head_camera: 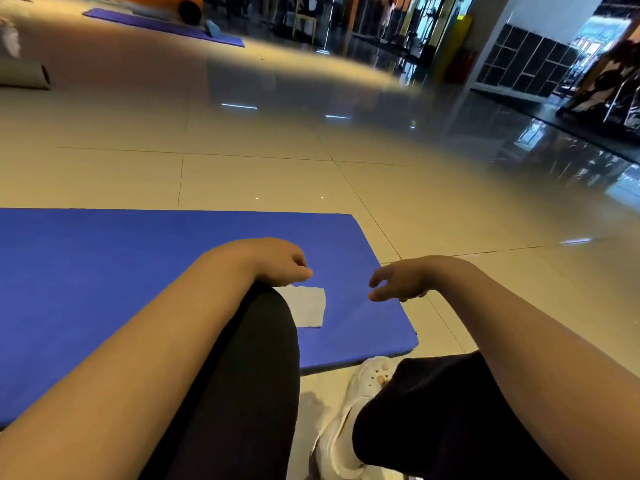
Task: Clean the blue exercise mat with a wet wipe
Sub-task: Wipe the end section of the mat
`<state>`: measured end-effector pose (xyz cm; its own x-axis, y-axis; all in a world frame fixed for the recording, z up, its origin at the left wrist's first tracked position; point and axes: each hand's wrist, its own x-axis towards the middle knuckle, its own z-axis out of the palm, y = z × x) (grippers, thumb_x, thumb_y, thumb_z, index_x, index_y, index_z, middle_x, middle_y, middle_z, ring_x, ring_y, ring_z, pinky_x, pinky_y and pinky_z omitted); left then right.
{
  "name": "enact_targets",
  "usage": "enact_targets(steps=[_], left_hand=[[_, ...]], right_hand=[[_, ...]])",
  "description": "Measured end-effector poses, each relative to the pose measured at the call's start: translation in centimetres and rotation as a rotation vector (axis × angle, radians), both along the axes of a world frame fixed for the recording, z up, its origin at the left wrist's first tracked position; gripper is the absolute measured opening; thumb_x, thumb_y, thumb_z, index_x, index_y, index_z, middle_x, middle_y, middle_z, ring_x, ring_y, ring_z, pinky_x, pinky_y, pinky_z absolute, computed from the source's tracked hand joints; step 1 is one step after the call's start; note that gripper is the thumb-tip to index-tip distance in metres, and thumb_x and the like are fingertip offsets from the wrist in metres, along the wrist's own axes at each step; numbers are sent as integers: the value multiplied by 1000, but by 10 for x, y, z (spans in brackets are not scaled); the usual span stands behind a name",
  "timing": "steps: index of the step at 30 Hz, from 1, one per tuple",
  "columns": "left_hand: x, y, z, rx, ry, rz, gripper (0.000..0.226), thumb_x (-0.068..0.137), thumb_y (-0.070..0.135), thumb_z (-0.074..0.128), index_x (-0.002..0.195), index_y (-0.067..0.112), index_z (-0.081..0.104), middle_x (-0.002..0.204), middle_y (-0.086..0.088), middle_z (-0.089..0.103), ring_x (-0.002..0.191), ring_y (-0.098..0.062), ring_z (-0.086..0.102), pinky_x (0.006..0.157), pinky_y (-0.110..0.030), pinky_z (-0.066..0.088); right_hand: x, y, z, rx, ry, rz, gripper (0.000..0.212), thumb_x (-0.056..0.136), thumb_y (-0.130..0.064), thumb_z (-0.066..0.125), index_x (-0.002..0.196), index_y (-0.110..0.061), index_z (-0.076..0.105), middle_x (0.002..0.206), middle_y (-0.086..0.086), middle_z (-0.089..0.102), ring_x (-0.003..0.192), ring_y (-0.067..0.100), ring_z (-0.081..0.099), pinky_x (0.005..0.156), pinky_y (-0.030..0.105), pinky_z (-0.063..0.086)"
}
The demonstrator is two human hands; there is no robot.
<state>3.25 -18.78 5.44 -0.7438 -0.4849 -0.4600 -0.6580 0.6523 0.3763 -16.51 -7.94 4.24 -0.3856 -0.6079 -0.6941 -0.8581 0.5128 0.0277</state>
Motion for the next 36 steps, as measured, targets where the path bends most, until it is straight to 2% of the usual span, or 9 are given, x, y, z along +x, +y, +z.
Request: enact_targets(steps=[3,7,10,15,20,25,29,32,36], left_hand=[[-9,-18,-12,88,-46,16,36,104,42,42,135,24,51,116,1,62,95,-15,57,83,-27,40],[-14,-53,-57,116,-32,137,40,104,44,43,137,24,50,128,-3,60,109,-19,58,90,-29,41],[-8,-75,-124,11,-46,263,45,103,45,42,142,24,46,136,-1,55,121,-20,53,101,-33,42],[-2,-84,-254,154,-99,404,55,101,43,48,151,25,34,154,-3,36,138,-22,40,111,-37,36],[-12,-122,-327,-60,17,745,56,101,41,48,151,20,37,157,-8,32,147,-26,22,117,-47,24],[-48,-172,-375,-253,100,884,54,102,34,47,152,18,36,161,-9,25,152,-25,8,118,-56,0],[-100,-196,-409,-322,264,985,51,101,27,54,148,13,44,155,-14,35,149,-31,21,113,-67,2],[-125,-198,-424,-349,200,1092,51,102,31,49,150,16,41,159,-13,26,151,-30,12,112,-68,-4],[-126,-191,-437,-399,111,1037,53,104,40,38,153,18,33,163,-14,17,152,-31,5,113,-68,-5]], right_hand=[[-11,-8,-20,-75,-9,15,55,102,-46,45,150,-21,34,149,4,42,130,25,47,106,37,39],[-21,-26,-85,-254,-87,-23,50,104,-38,43,148,-16,38,151,7,41,134,26,43,107,37,37],[-21,-43,-149,-372,-78,-71,45,105,-34,39,144,-11,42,147,11,44,130,29,45,105,40,40],[-20,-78,-233,-439,-138,-30,46,106,-35,36,146,-13,38,149,6,39,134,26,39,106,36,37],[-22,-118,-300,-520,-166,36,50,105,-37,36,150,-16,32,155,6,33,140,25,33,113,36,32],[-19,-166,-367,-677,-146,23,49,92,-39,39,126,-13,63,131,10,62,119,32,61,93,52,52],[-48,-190,-407,-782,-63,17,49,98,-39,34,137,-17,55,148,7,48,137,29,44,116,45,25],[-95,-187,-418,-812,-24,21,51,101,-40,32,147,-19,43,157,7,34,145,26,24,117,38,7],[-189,-179,-420,-774,97,-82,58,100,-46,28,151,-19,36,161,8,24,148,30,18,117,49,16]])
